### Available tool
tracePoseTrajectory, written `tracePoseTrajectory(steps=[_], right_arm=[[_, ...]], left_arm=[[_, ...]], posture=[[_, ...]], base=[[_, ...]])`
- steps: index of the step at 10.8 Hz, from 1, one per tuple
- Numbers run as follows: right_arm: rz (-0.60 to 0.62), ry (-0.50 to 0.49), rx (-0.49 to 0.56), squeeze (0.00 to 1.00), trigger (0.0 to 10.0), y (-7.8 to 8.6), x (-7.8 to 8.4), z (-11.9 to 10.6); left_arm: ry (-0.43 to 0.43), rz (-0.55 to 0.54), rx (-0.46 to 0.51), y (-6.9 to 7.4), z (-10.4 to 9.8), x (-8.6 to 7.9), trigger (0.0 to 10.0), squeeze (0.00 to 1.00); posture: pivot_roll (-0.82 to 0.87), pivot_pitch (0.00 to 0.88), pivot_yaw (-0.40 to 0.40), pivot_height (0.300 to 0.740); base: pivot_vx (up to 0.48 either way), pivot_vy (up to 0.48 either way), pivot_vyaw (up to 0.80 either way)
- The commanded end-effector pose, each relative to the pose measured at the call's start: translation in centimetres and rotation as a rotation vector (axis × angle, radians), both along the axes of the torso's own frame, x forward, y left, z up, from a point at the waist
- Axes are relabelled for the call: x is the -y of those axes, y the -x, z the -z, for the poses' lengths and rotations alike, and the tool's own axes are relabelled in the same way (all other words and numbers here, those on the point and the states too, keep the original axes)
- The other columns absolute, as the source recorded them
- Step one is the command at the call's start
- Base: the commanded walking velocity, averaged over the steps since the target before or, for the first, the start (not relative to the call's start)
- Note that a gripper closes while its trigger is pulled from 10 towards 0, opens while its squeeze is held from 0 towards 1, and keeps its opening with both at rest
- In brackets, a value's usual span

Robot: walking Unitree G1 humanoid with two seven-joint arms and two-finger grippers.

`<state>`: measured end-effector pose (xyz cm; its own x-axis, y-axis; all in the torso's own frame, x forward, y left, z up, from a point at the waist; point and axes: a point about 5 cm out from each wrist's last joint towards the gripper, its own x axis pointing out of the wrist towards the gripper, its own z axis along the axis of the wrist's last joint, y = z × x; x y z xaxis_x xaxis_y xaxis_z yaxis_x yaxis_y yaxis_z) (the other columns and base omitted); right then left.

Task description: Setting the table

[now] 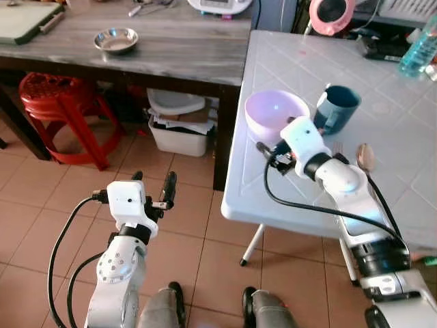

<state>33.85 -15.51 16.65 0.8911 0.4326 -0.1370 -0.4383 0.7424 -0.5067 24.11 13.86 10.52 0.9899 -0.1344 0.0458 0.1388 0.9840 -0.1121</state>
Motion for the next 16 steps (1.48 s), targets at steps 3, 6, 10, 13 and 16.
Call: tracePoseTrajectory(steps=[3,6,10,13,16], right_arm=[[-0.036,0.056,0.045,0.00,10.0,-1.1,0.1,-1.3],[-0.038,0.048,0.078,0.00,10.0,-1.0,0.0,-1.5],[0.116,-0.157,0.299,0.00,10.0,3.0,-0.1,-2.2],[0.194,-0.206,0.309,0.00,10.0,4.6,0.1,-1.4],[0.184,-0.190,0.350,0.00,10.0,4.7,0.1,-2.3]], left_arm=[[-0.005,0.000,-0.012,0.2,0.0,0.1,10.0,0.00],[0.005,0.008,-0.003,0.2,-0.1,0.1,10.0,0.00],[0.023,-0.008,0.069,0.1,-1.6,-0.3,10.0,0.00],[0.032,0.005,0.096,-0.3,-2.3,0.0,10.0,0.00],[0.028,0.012,0.123,-0.7,-3.0,0.2,10.0,0.00]], posture=[[-0.04,0.183,-0.001,0.740],[-0.03,0.179,-0.005,0.740],[-0.04,0.180,-0.018,0.740],[-0.05,0.173,-0.010,0.740],[-0.04,0.166,-0.010,0.740]], base=[[0.000,0.000,0.00],[0.000,0.000,0.00],[0.000,0.000,0.00],[0.000,0.000,-0.30],[0.277,0.000,-0.15]])
